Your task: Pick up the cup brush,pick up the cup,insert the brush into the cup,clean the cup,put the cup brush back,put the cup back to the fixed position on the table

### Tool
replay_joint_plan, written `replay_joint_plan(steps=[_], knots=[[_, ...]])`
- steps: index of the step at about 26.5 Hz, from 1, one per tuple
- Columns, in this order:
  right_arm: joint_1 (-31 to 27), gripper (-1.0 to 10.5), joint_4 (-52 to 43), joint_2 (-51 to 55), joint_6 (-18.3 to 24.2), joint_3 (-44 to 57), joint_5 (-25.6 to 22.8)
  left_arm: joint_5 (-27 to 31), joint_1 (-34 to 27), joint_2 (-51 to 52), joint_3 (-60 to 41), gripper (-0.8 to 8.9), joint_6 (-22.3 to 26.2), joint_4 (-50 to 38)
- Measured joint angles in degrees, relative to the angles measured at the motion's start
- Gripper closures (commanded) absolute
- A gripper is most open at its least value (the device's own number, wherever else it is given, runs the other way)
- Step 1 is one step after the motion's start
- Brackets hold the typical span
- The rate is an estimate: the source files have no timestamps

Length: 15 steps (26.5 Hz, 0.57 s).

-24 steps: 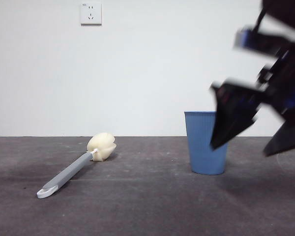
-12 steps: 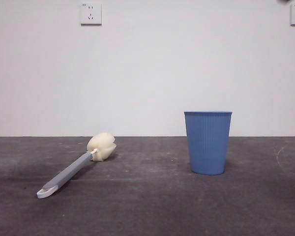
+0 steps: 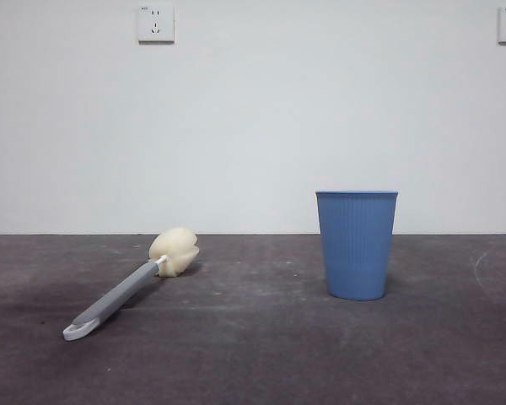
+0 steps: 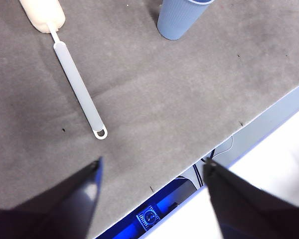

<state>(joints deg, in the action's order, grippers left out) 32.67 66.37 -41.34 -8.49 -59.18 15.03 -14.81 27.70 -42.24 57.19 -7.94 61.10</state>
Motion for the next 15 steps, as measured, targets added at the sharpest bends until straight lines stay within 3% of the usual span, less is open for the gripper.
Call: replay_joint_plan(steps=[3,15], knots=[[0.00,9.7,0.00,0.00,0.15,0.00,-0.02,0.00,0.02,0.00,0.00,8.29,0.00,0.00],[0.00,9.5,-1.46,0.00,0.37,0.00,-0.09,0.02,0.00,0.00,0.00,8.16,0.44,0.00]])
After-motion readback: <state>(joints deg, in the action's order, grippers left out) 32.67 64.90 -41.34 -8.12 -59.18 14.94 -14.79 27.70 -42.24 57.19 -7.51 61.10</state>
